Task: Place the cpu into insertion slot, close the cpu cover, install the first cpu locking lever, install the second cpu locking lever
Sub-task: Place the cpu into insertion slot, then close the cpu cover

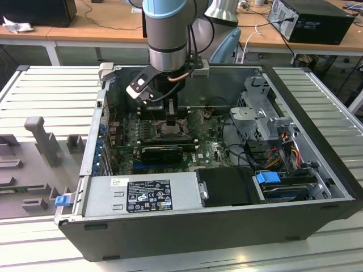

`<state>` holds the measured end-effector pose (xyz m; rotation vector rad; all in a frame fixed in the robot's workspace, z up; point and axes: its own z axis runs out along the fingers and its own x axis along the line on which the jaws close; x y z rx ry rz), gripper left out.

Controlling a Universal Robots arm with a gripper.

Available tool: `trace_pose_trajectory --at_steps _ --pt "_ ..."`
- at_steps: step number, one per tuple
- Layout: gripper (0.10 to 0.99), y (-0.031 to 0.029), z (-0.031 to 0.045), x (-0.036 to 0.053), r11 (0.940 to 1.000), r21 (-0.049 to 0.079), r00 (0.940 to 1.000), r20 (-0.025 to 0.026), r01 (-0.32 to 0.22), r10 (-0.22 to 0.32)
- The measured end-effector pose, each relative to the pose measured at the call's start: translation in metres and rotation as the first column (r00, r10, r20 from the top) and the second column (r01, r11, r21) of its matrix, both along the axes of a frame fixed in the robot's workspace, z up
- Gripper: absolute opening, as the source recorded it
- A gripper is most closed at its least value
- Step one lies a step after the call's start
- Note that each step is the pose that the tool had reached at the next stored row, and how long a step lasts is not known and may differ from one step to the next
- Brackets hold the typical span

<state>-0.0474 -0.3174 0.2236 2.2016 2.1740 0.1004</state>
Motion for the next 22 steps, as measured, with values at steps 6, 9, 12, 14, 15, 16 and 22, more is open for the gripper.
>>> trace_pose_trajectory --at_steps 6,9,12,14,15,16,22 --pt "0.106 0.0 0.0059 0.0 1.0 0.0 1.0 0.0001 0.0 0.0" --pt "0.106 -0.0011 0.006 0.0084 1.0 0.0 1.0 -0.0035 0.0 0.0" --pt "0.106 -0.0017 0.0059 0.0163 1.0 0.001 1.0 -0.0072 0.0 0.0" --pt "0.106 -0.0019 0.0059 0.0198 1.0 0.004 0.9999 -0.0105 0.0 0.0" --pt "0.106 -0.0019 0.0059 0.0201 1.0 0.004 0.9999 -0.0113 0.0 0.0" --pt "0.106 -0.0019 0.0072 0.0201 1.0 0.004 0.9999 -0.0121 0.0 0.0" --pt "0.106 -0.0017 0.0312 0.0201 1.0 0.004 0.9999 -0.0121 0.0 0.0"
